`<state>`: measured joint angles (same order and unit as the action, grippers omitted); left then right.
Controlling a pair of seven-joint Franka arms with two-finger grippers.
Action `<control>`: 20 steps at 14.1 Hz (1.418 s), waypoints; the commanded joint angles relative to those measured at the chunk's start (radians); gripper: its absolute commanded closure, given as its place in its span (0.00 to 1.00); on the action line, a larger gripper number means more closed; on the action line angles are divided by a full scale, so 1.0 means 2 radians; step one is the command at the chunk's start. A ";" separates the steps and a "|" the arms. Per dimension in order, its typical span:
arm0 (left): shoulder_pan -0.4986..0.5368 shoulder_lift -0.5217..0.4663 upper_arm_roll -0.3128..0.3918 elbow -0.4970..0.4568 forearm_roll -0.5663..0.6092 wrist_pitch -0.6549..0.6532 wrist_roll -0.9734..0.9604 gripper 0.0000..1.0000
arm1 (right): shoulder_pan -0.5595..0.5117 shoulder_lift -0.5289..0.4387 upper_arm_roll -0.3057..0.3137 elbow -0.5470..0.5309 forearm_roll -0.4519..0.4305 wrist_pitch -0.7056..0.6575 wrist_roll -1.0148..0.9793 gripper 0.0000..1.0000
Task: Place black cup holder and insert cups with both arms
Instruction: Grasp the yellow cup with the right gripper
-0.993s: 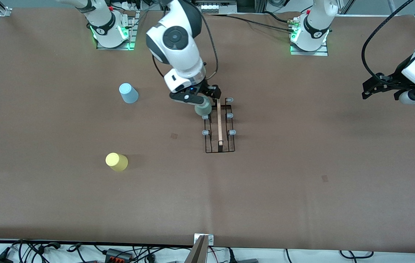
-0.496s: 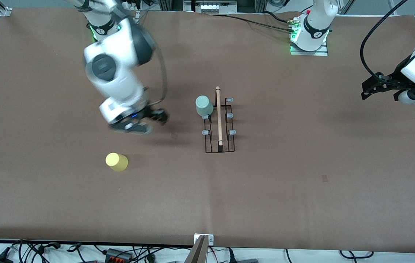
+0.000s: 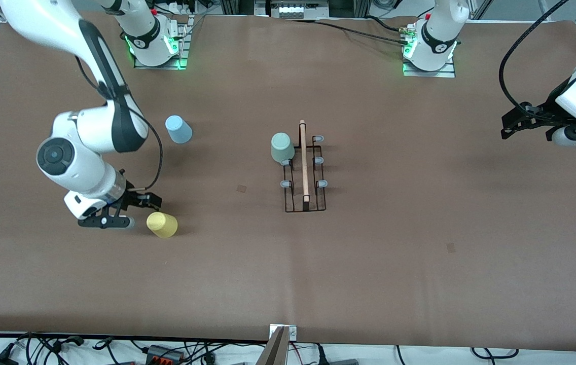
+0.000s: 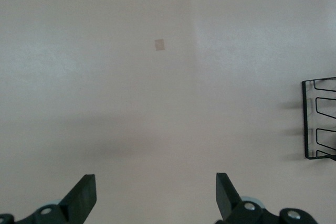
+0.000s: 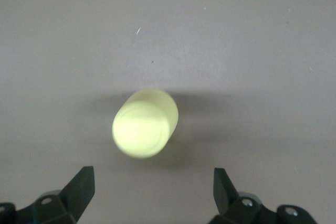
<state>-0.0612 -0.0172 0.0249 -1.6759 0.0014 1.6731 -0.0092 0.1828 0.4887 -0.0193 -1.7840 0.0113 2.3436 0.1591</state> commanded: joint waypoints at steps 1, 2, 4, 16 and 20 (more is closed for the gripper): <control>-0.003 0.006 0.001 0.014 0.008 -0.007 0.000 0.00 | 0.001 0.026 0.004 0.006 -0.003 0.041 -0.010 0.00; -0.003 0.006 0.001 0.014 0.008 -0.007 0.000 0.00 | 0.001 0.034 0.004 0.006 -0.003 0.053 -0.009 0.00; -0.003 0.006 0.001 0.014 0.008 -0.007 0.000 0.00 | 0.003 0.043 0.004 0.005 -0.002 0.057 -0.009 0.00; -0.003 0.006 0.000 0.015 0.008 -0.020 -0.001 0.00 | 0.006 0.056 0.004 0.008 -0.002 0.068 -0.011 0.68; -0.004 0.006 -0.001 0.021 0.008 -0.022 -0.001 0.00 | 0.008 0.049 0.005 0.014 -0.002 0.063 -0.027 0.86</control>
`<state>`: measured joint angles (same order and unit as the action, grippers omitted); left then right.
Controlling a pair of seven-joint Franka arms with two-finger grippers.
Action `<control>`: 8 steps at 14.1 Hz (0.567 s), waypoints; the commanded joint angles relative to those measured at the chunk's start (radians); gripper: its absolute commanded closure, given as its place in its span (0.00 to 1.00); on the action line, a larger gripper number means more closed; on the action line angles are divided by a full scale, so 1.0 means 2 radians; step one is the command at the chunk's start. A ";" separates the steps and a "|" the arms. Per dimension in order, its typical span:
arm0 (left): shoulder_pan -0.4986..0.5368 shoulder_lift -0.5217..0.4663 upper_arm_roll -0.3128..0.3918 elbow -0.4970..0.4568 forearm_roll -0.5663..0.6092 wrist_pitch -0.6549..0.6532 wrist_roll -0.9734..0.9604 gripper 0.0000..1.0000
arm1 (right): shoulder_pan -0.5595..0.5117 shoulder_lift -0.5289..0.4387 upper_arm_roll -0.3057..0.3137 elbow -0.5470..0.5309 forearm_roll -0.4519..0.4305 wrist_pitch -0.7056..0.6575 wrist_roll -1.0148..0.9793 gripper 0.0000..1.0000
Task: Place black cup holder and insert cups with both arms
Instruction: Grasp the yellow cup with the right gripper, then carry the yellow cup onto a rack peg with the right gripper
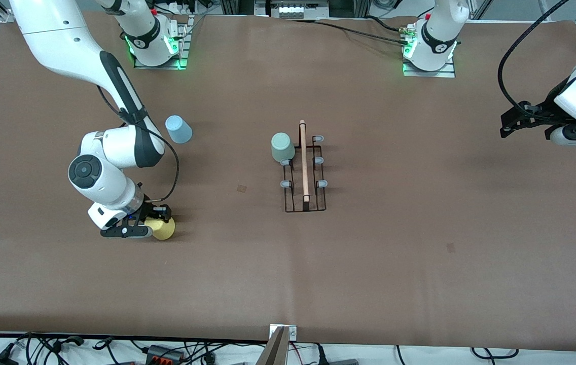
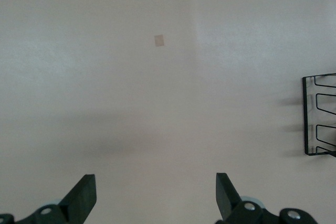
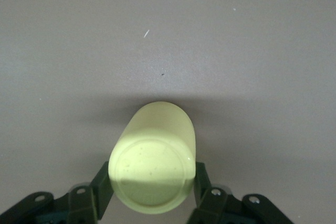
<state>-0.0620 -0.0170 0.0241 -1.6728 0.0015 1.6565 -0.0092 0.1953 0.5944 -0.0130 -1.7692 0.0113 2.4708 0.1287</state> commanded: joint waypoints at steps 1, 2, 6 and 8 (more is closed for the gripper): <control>-0.003 0.006 -0.001 0.020 0.008 -0.014 -0.001 0.00 | 0.007 -0.013 0.003 0.006 -0.001 -0.004 -0.010 0.86; -0.003 0.006 -0.001 0.020 0.009 -0.014 -0.001 0.00 | 0.016 -0.028 0.003 0.006 0.000 -0.016 -0.005 0.86; -0.003 0.006 -0.001 0.020 0.008 -0.014 -0.001 0.00 | 0.056 -0.098 0.004 0.006 0.004 -0.102 0.076 0.86; -0.004 0.006 -0.001 0.020 0.008 -0.014 -0.002 0.00 | 0.083 -0.122 0.006 0.010 0.007 -0.131 0.142 0.86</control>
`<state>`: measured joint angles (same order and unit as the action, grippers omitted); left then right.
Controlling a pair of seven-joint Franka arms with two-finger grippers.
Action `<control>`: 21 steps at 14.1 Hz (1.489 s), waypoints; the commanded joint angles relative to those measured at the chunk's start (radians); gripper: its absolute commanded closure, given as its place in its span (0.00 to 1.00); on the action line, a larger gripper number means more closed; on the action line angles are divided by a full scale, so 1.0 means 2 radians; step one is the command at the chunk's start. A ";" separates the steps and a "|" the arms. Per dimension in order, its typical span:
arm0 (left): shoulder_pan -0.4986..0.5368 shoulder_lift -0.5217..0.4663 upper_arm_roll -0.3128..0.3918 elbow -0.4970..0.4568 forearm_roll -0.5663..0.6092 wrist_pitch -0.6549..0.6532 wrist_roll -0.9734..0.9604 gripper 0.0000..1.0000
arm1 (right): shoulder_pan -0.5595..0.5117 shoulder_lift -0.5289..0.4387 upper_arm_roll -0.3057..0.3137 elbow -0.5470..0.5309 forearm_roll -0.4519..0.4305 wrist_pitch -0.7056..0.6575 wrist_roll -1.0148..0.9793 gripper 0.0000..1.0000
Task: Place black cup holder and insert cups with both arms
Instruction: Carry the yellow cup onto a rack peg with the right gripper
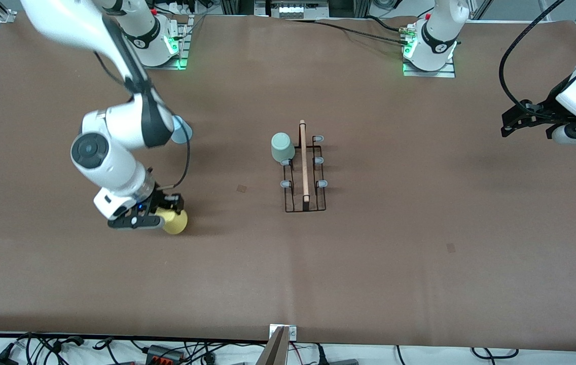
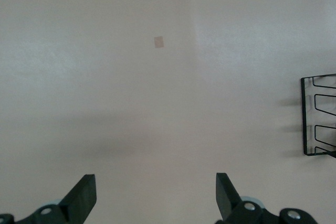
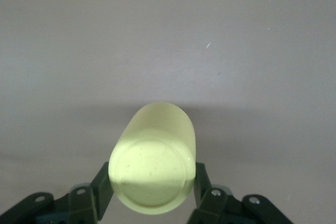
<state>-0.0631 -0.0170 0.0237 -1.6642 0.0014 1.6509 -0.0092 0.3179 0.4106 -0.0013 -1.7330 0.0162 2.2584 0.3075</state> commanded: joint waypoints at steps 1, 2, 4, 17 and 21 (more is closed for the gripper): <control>-0.003 0.006 0.000 0.015 0.008 -0.011 -0.002 0.00 | 0.044 -0.033 0.002 0.000 0.005 -0.033 0.097 0.86; -0.003 0.006 0.000 0.015 0.008 -0.011 -0.002 0.00 | 0.070 -0.032 0.004 0.012 0.004 -0.035 0.143 0.86; -0.003 0.006 0.000 0.015 0.008 -0.011 -0.002 0.00 | 0.112 -0.021 0.004 0.035 0.003 -0.034 0.206 0.86; -0.001 0.007 0.000 0.015 0.008 -0.011 -0.001 0.00 | 0.203 0.077 0.005 0.143 0.002 -0.004 0.318 0.85; -0.002 0.006 0.000 0.015 0.008 -0.011 -0.001 0.00 | 0.211 0.090 0.005 0.143 0.001 -0.001 0.320 0.85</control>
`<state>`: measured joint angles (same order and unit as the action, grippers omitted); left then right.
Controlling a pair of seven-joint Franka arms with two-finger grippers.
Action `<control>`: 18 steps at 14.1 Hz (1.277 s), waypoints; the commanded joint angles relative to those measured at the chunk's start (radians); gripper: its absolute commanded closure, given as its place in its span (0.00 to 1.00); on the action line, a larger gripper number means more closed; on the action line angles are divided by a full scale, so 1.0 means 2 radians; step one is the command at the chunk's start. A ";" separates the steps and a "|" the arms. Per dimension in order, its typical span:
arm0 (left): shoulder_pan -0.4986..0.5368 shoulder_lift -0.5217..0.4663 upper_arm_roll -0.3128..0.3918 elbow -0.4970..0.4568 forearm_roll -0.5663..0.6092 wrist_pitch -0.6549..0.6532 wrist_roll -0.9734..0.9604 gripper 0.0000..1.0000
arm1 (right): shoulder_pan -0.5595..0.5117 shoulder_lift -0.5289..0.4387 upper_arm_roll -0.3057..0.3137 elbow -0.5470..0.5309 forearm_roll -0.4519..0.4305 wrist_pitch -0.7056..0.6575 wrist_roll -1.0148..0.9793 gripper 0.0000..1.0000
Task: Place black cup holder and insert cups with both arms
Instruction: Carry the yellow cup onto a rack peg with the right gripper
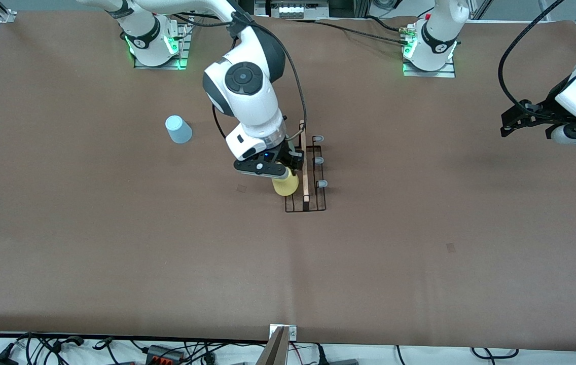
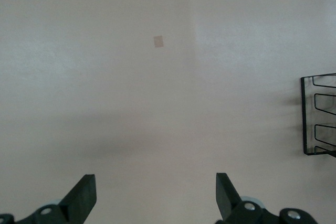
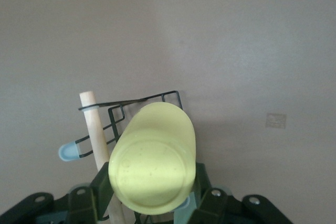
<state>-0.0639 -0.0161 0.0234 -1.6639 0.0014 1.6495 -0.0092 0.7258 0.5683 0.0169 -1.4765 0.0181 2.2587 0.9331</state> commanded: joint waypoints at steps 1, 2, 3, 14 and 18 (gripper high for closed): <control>-0.002 0.007 0.000 0.014 0.008 -0.011 0.000 0.00 | 0.007 0.014 -0.004 0.015 -0.001 -0.001 0.009 0.85; -0.001 0.007 0.000 0.014 0.008 -0.011 0.000 0.00 | 0.008 0.017 -0.004 0.015 -0.001 -0.001 0.010 0.84; -0.002 0.006 0.000 0.014 0.008 -0.011 -0.001 0.00 | 0.009 0.022 -0.004 0.015 -0.002 -0.001 0.011 0.84; -0.002 0.006 0.000 0.014 0.008 -0.016 -0.002 0.00 | 0.005 0.019 -0.004 0.015 -0.001 0.012 0.001 0.00; -0.003 0.006 0.000 0.015 0.008 -0.017 -0.002 0.00 | -0.042 -0.036 -0.005 0.007 -0.001 -0.058 -0.016 0.00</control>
<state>-0.0640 -0.0159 0.0234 -1.6639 0.0014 1.6381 -0.0092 0.7002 0.5708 -0.0021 -1.4506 0.0175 2.2355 0.9329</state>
